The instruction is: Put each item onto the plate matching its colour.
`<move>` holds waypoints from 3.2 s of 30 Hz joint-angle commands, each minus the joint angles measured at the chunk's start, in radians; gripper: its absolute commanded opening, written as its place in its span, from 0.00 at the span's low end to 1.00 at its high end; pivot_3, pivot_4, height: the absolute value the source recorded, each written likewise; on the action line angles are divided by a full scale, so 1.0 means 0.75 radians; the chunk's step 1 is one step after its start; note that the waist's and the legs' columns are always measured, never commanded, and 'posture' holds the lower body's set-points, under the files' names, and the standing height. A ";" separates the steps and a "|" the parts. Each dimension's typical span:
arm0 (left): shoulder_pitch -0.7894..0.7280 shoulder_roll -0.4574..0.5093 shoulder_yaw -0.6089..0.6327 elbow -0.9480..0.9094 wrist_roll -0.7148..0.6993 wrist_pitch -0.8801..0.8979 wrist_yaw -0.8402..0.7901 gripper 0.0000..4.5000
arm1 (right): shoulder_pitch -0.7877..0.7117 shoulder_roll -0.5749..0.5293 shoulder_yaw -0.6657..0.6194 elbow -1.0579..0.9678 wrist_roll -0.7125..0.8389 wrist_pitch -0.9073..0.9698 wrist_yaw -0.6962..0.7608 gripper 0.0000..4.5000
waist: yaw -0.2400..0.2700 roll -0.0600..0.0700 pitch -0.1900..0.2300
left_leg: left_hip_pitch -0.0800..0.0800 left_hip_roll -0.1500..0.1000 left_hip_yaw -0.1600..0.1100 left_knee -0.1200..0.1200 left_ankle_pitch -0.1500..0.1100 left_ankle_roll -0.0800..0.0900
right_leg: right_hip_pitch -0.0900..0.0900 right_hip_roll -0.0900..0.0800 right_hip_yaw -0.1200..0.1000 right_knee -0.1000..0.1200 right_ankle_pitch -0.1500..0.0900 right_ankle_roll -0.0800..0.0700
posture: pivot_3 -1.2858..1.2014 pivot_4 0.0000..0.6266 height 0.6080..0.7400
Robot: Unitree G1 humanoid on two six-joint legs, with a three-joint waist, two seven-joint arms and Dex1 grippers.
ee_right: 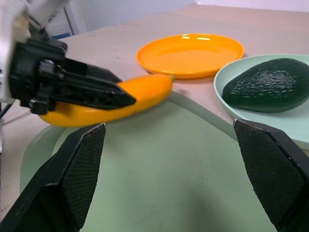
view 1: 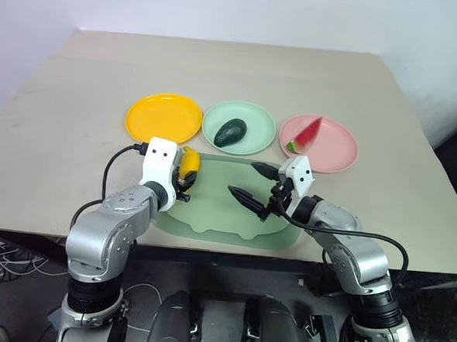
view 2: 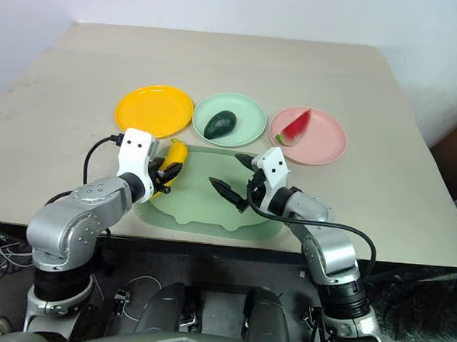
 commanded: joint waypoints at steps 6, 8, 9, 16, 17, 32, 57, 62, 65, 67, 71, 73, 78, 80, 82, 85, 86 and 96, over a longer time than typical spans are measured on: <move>-0.123 -0.046 -0.019 0.061 0.035 -0.203 0.033 0.39 | -0.045 0.017 0.022 0.032 -0.016 -0.076 0.023 1.00 | 0.000 0.000 0.000 | 0.000 -0.001 0.000 0.000 0.000 0.000 | 0.000 0.000 0.000 0.000 0.000 0.000 | 0.52 0.24 0.66; -0.162 -0.074 -0.018 0.127 0.069 -0.276 0.069 0.39 | -0.050 0.020 0.024 0.039 -0.019 -0.081 0.024 1.00 | -0.001 0.000 0.000 | 0.000 -0.001 0.000 0.000 0.000 0.000 | 0.000 0.000 0.000 0.000 0.000 0.000 | 0.52 0.24 0.66; -0.189 -0.081 -0.020 0.174 0.095 -0.301 0.093 0.39 | -0.054 0.021 0.024 0.042 -0.019 -0.082 0.024 1.00 | 0.000 0.000 0.000 | 0.000 -0.001 0.000 0.000 0.000 0.000 | 0.000 0.000 0.000 0.000 0.000 0.000 | 0.52 0.24 0.66; -0.448 -0.054 0.009 0.708 0.327 -0.511 0.315 0.39 | -0.081 0.041 0.034 0.065 -0.038 -0.096 0.012 1.00 | -0.004 -0.001 0.000 | 0.000 -0.002 0.000 0.000 0.000 0.000 | 0.000 0.000 -0.001 -0.001 0.000 0.000 | 0.52 0.24 0.66; -0.462 -0.038 0.007 0.732 0.323 -0.532 0.289 0.39 | -0.080 0.042 0.033 0.062 -0.039 -0.095 0.010 1.00 | -0.008 -0.001 0.000 | 0.000 -0.002 0.000 -0.001 0.000 0.000 | 0.000 0.000 -0.001 -0.002 0.000 0.000 | 0.52 0.24 0.66; -0.878 0.102 0.140 1.546 0.333 -0.893 0.220 0.39 | -0.117 0.052 0.031 0.108 -0.063 -0.109 -0.009 1.00 | -0.001 -0.003 0.001 | -0.001 -0.002 0.001 -0.001 0.001 -0.001 | 0.000 0.001 -0.002 -0.002 0.000 0.001 | 0.52 0.24 0.66; -0.852 0.053 0.052 1.621 0.359 -1.226 0.066 0.99 | -0.104 0.068 0.049 0.138 -0.152 -0.167 -0.035 1.00 | -0.008 -0.003 0.002 | -0.002 -0.002 0.001 0.000 0.001 -0.001 | -0.001 0.001 -0.002 -0.001 -0.001 0.001 | 0.52 0.24 0.66; -0.534 0.090 -0.040 1.167 0.315 -1.330 -0.173 0.99 | -0.077 0.081 0.020 0.106 -0.119 -0.175 -0.052 1.00 | -0.014 -0.002 0.001 | -0.001 -0.001 0.002 -0.001 0.001 -0.001 | -0.001 0.002 -0.001 -0.001 -0.001 0.001 | 0.52 0.24 0.66; -0.367 0.107 -0.026 0.963 0.252 -1.359 -0.275 0.99 | -0.060 0.086 0.016 0.082 -0.107 -0.168 -0.055 1.00 | -0.011 -0.002 0.001 | -0.001 0.000 0.002 0.000 0.001 -0.002 | -0.001 0.002 0.000 0.000 -0.001 0.001 | 0.52 0.24 0.66; -0.249 0.132 -0.020 0.854 0.214 -1.333 -0.343 0.99 | -0.045 0.091 0.006 0.075 -0.113 -0.190 -0.069 1.00 | -0.010 -0.002 0.001 | -0.001 0.000 0.002 0.000 0.001 -0.002 | -0.001 0.002 0.000 0.000 -0.001 0.001 | 0.52 0.24 0.66; -0.006 0.184 -0.037 0.615 0.132 -1.351 -0.486 0.99 | -0.015 0.083 -0.014 0.056 -0.110 -0.210 -0.075 1.00 | -0.006 -0.002 0.001 | 0.000 0.000 0.002 0.001 0.001 -0.001 | 0.000 0.001 0.000 0.000 0.000 0.001 | 0.52 0.24 0.66; 0.134 0.205 -0.026 0.509 0.098 -1.449 -0.565 0.99 | -0.003 0.067 -0.016 0.060 -0.124 -0.224 -0.072 1.00 | -0.005 -0.002 0.001 | 0.000 0.000 0.001 0.001 0.001 -0.001 | 0.000 0.001 0.000 0.000 -0.001 0.001 | 0.52 0.24 0.66; 0.339 0.284 0.021 0.399 0.006 -1.463 -0.696 0.99 | -0.001 0.069 -0.021 0.054 -0.119 -0.230 -0.081 1.00 | -0.003 -0.002 0.001 | 0.000 0.001 0.000 0.000 0.001 -0.001 | -0.001 0.001 -0.001 0.000 0.000 0.000 | 0.52 0.24 0.66; 0.409 0.307 0.057 0.389 -0.012 -1.503 -0.723 0.99 | 0.004 0.056 -0.022 0.052 -0.117 -0.229 -0.069 1.00 | -0.005 -0.001 0.001 | 0.000 0.002 0.000 0.000 0.000 -0.001 | -0.001 0.001 -0.001 0.000 0.000 0.000 | 0.52 0.24 0.66; 0.458 0.312 0.107 0.403 -0.041 -1.558 -0.741 0.99 | 0.018 0.031 -0.019 0.057 -0.117 -0.243 -0.037 1.00 | -0.004 -0.001 0.001 | 0.000 0.003 0.001 0.000 0.000 0.000 | -0.001 0.000 -0.001 0.000 0.000 0.000 | 0.52 0.24 0.66; 0.497 0.317 0.184 0.444 -0.130 -1.601 -0.809 0.99 | 0.029 0.006 -0.032 0.055 -0.074 -0.241 0.015 1.00 | -0.002 -0.001 0.001 | 0.000 0.003 0.000 0.000 0.000 0.001 | -0.001 0.000 -0.001 -0.001 0.000 0.000 | 0.52 0.24 0.66; 0.501 0.323 0.199 0.454 -0.150 -1.605 -0.827 0.99 | 0.029 0.005 -0.035 0.051 -0.060 -0.236 0.025 1.00 | -0.002 -0.001 0.001 | 0.000 0.003 0.000 0.000 -0.001 0.001 | -0.001 0.000 -0.001 -0.001 0.000 0.000 | 0.52 0.24 0.66; 0.491 0.364 0.274 0.469 -0.340 -1.521 -0.933 0.99 | 0.052 -0.063 -0.044 0.062 -0.037 -0.257 0.115 1.00 | -0.004 -0.001 0.001 | 0.000 0.003 0.000 0.000 -0.001 0.001 | 0.000 0.000 -0.001 -0.001 0.000 0.000 | 0.52 0.24 0.66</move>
